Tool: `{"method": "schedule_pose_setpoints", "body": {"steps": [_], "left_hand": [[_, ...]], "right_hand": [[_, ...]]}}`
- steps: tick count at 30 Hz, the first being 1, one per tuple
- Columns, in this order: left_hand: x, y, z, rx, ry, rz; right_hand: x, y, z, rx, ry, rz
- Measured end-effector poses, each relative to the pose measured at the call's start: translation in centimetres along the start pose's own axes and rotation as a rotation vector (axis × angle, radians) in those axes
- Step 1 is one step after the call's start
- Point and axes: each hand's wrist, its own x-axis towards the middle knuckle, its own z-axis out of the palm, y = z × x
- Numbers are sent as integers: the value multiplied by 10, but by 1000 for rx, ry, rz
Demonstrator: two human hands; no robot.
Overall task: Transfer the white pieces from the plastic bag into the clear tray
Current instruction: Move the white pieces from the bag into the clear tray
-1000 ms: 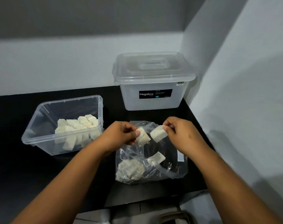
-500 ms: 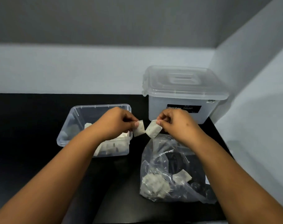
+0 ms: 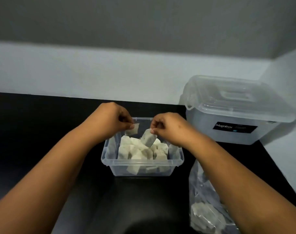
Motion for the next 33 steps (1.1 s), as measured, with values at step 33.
{"method": "schedule_pose_setpoints", "body": {"steps": [33], "left_hand": [[28, -40, 56, 207, -645, 253]], "right_hand": [[35, -3, 35, -51, -175, 139]]}}
